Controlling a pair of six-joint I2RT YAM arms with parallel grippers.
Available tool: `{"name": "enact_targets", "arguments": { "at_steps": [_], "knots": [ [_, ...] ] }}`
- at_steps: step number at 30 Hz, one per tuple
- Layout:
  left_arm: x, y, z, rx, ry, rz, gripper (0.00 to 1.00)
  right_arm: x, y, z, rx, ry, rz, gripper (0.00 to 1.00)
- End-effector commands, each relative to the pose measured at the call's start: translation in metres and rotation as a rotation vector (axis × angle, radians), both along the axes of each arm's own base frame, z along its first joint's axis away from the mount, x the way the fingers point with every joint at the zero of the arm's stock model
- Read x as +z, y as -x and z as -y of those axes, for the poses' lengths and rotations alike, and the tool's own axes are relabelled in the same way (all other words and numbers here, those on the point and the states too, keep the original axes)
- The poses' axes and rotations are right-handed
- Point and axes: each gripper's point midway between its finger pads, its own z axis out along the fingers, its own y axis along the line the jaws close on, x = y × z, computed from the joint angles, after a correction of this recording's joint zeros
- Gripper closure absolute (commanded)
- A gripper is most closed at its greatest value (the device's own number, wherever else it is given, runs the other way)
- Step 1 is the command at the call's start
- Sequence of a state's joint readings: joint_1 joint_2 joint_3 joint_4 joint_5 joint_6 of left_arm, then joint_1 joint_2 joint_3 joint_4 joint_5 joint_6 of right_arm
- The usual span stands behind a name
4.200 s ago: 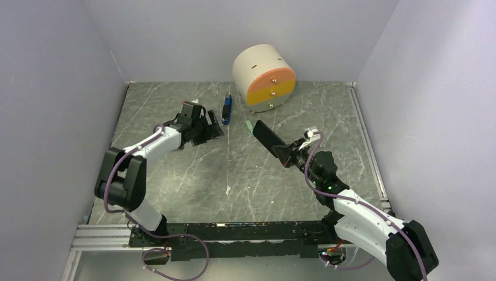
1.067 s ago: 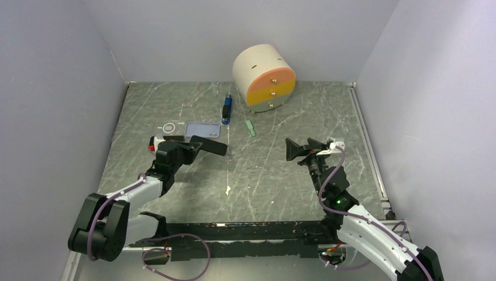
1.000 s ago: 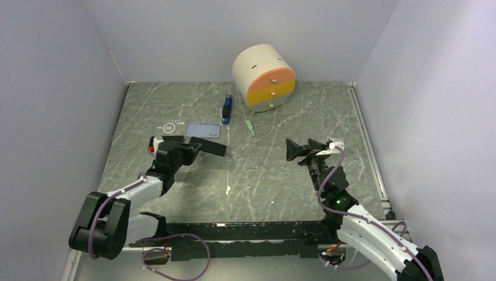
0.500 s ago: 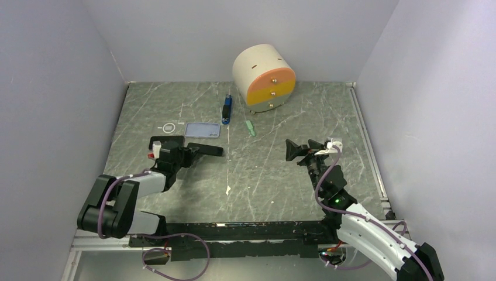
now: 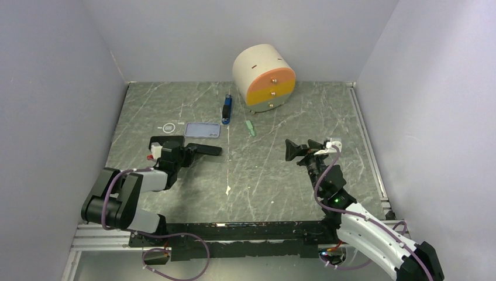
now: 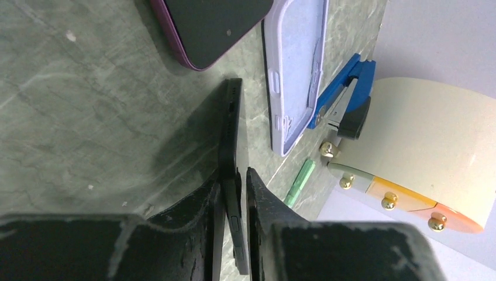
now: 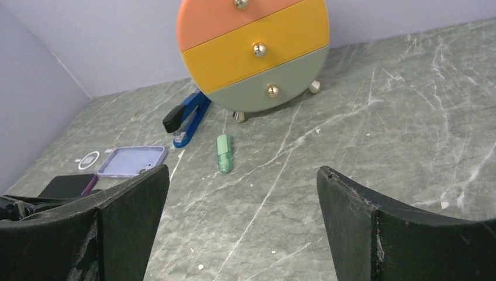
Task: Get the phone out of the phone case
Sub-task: Place the phone at the center of the board.
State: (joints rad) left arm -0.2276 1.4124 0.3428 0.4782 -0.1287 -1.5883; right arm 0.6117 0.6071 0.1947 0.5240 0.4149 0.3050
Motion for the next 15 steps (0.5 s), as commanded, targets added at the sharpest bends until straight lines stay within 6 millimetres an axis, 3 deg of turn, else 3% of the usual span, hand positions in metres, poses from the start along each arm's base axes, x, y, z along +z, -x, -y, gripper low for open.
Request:
{"name": "enact_targets", "arguments": {
  "at_steps": [1,7,15],
  "knots": [
    [0.0239,-0.0232,-0.0041,0.045,0.010,0.099,0.80,0.0091,-0.0012,0.0016,-0.010,-0.006,0.036,0.01],
    [0.0206,-0.0252,-0.0102,0.080,0.001,0.104,0.96,0.0093,-0.0020,0.0004,-0.006,-0.006,0.034,0.01],
    [0.0148,-0.0324,-0.0101,0.111,0.032,0.102,0.97,0.0086,-0.0024,0.0000,-0.006,-0.006,0.032,0.01]
  ]
}}
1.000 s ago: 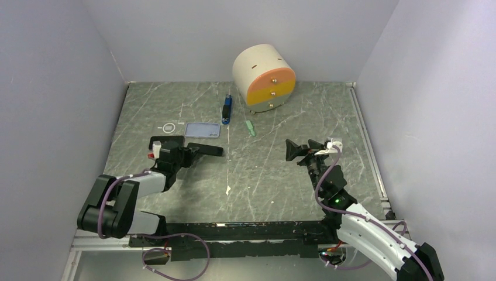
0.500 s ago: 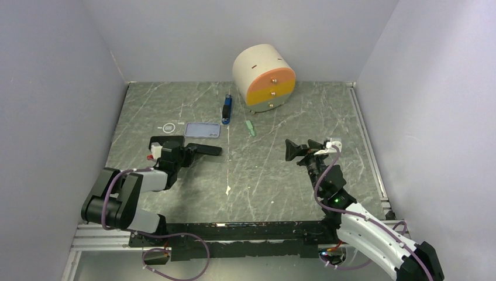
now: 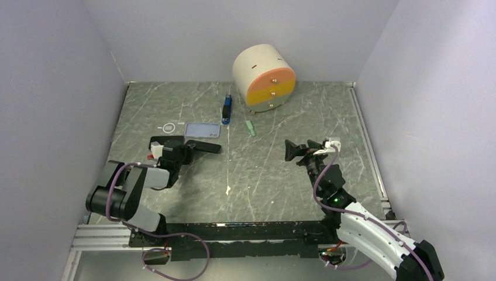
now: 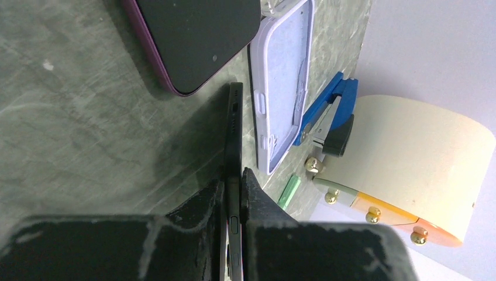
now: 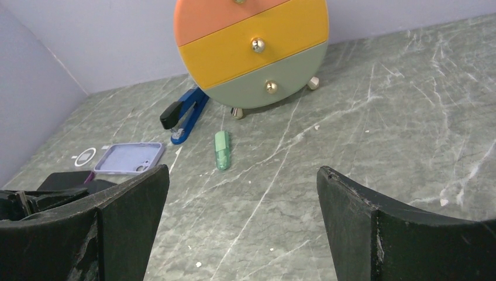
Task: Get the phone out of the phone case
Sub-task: Place the phone at the center of the board.
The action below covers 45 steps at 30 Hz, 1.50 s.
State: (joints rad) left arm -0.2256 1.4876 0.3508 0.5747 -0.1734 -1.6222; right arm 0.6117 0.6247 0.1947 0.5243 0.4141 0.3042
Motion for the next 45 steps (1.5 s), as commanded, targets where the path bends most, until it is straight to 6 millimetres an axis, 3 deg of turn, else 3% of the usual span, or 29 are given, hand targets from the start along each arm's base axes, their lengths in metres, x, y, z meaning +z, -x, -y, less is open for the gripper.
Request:
{"name": "enact_targets", "arguments": {
  "at_steps": [1,4,9,19,23,29,37,45],
  "knots": [
    [0.015,-0.019,-0.005,0.060,0.025,0.071,0.97,0.013,-0.001,0.001,-0.007,-0.016,0.044,0.01],
    [0.013,-0.020,-0.005,0.065,0.029,0.074,0.96,0.011,-0.001,0.000,-0.005,-0.012,0.041,0.01],
    [0.008,-0.013,-0.001,0.040,0.035,0.050,0.66,0.011,-0.002,0.000,-0.002,-0.006,0.037,0.01],
    [0.006,0.022,0.000,-0.025,-0.024,-0.063,0.34,0.012,-0.002,-0.001,0.002,-0.006,0.039,0.01],
    [0.007,0.038,0.008,-0.100,-0.059,-0.127,0.29,0.012,-0.002,-0.001,0.004,-0.006,0.039,0.01],
    [0.012,0.038,0.033,-0.245,-0.080,-0.162,0.23,0.013,-0.001,-0.001,0.005,-0.008,0.040,0.01],
    [0.006,0.022,0.066,-0.363,-0.091,-0.185,0.20,0.013,-0.001,0.000,0.002,-0.008,0.041,0.01],
    [-0.003,0.003,0.066,-0.349,-0.131,-0.194,0.19,0.014,0.000,0.001,-0.003,-0.009,0.045,0.01]
  ]
}}
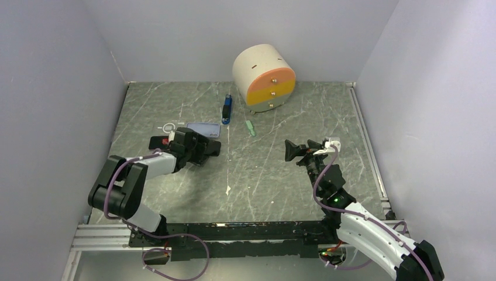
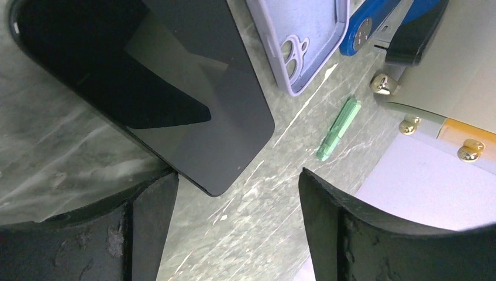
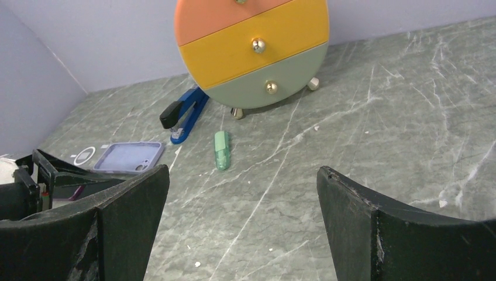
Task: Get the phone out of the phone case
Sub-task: Place the phone at the center of the board.
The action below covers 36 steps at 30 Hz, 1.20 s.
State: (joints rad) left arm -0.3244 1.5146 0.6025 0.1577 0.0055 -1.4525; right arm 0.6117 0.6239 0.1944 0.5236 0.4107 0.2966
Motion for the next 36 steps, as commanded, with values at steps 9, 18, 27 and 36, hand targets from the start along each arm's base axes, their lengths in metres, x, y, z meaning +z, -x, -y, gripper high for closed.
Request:
{"name": "enact_targets", "arguments": {
  "at_steps": [9,18,27,36],
  "knots": [
    [-0.004,-0.019,-0.012,0.014,-0.108,0.010,0.19,0.013,-0.001,0.001,-0.005,-0.014,0.042,0.01],
    [0.008,-0.018,-0.024,0.012,-0.189,0.035,0.17,0.011,-0.001,-0.001,0.000,-0.011,0.037,0.01],
    [0.007,-0.026,-0.021,-0.022,-0.175,0.039,0.15,0.012,-0.001,-0.001,0.003,-0.012,0.039,0.01],
    [0.006,-0.036,-0.021,-0.015,-0.175,0.042,0.15,0.012,-0.001,-0.001,0.005,-0.010,0.036,0.01]
  ]
}}
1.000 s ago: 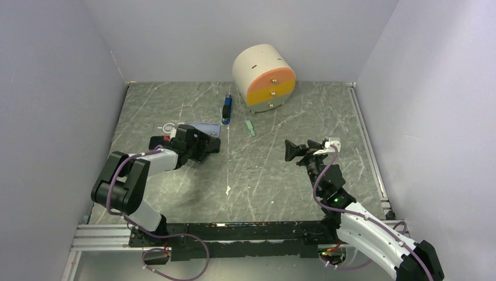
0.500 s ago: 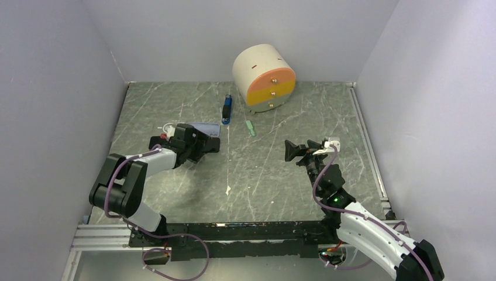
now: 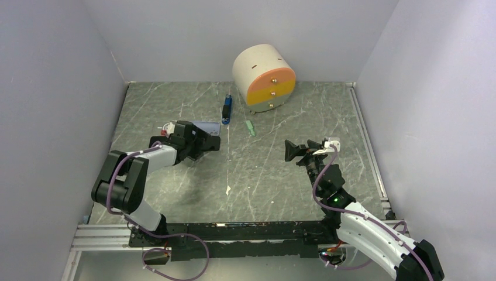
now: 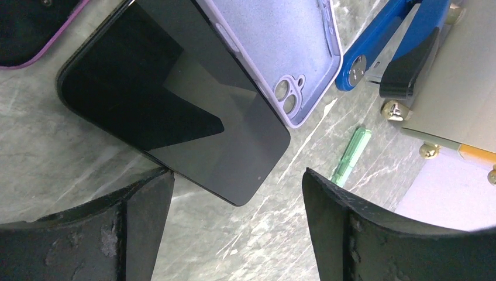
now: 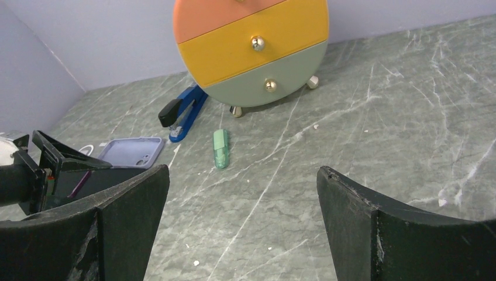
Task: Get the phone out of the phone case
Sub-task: Place the phone at the center of the board, then reset both arms
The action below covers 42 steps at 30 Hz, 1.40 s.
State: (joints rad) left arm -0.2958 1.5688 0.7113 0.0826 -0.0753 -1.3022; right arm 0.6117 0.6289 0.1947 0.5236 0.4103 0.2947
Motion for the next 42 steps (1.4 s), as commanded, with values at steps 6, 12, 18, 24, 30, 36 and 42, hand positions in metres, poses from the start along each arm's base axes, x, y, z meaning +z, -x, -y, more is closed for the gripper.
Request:
{"name": "enact_targets", "arguments": {
  "at_steps": [6,12,18,24,30,36,42],
  "knots": [
    [0.008,-0.006,-0.005,0.016,-0.001,0.016,0.15,0.014,0.000,0.001,-0.003,-0.010,0.043,0.01],
    [0.023,0.010,-0.021,0.024,-0.037,0.035,0.14,0.013,0.000,0.001,-0.005,-0.007,0.037,0.01],
    [0.059,0.036,-0.047,0.000,-0.163,0.073,0.08,0.017,0.000,0.008,-0.038,-0.024,0.027,0.01],
    [0.131,0.062,-0.079,-0.024,-0.357,0.195,0.06,0.028,0.003,0.018,-0.084,-0.043,0.004,0.01],
    [0.200,0.104,-0.102,-0.087,-0.507,0.322,0.06,0.042,0.010,0.034,-0.150,-0.048,-0.071,0.01],
    [0.270,0.151,-0.129,-0.136,-0.716,0.516,0.06,0.067,0.029,0.065,-0.249,-0.034,-0.091,0.01],
    [0.307,0.191,-0.153,-0.063,-0.845,0.703,0.06,0.100,0.061,0.086,-0.224,-0.138,0.096,0.01]
  ]
}}
